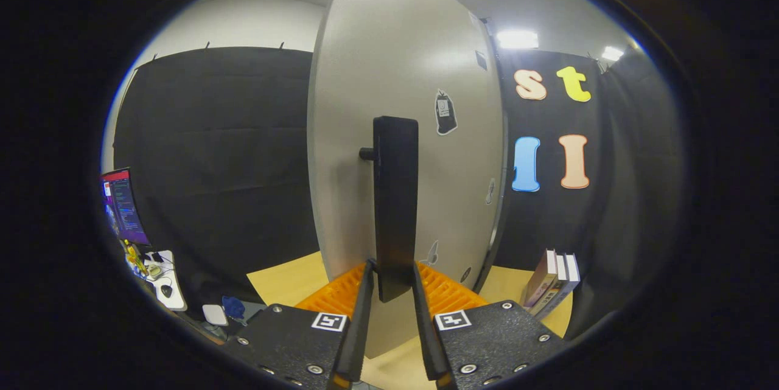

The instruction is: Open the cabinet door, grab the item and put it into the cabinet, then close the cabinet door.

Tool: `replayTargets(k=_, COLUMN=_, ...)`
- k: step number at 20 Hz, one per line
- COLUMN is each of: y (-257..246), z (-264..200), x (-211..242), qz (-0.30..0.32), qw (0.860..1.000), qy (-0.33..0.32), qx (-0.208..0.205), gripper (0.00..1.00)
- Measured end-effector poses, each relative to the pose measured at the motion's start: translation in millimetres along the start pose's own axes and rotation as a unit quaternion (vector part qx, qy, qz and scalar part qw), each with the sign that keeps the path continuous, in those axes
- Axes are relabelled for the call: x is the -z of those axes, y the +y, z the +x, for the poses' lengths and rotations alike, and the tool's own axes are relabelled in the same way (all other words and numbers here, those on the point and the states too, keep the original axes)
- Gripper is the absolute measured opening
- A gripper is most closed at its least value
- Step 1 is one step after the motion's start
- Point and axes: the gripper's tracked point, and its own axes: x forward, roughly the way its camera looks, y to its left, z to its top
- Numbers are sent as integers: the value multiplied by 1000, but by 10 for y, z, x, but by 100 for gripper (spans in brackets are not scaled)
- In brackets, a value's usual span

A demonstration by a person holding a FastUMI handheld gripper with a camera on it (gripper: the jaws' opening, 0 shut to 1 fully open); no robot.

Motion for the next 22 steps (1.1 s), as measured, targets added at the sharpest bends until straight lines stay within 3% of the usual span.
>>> replayTargets(k=5, y=-108, z=-112, x=98, qz=-31, qw=999, qy=5, qx=34, gripper=47)
replayTargets(k=7, y=-117, z=-166, x=150, qz=-33, qw=998, qy=10, qx=49, gripper=58)
replayTargets(k=8, y=-117, z=-187, x=163, qz=-26, qw=998, qy=9, qx=55, gripper=66)
replayTargets(k=11, y=-187, z=-181, x=178, qz=16, qw=996, qy=5, qx=82, gripper=74)
replayTargets(k=14, y=-372, z=-210, x=196, qz=48, qw=989, qy=2, qx=142, gripper=89)
replayTargets(k=22, y=-782, z=-582, x=242, qz=48, qw=960, qy=-12, qx=275, gripper=92)
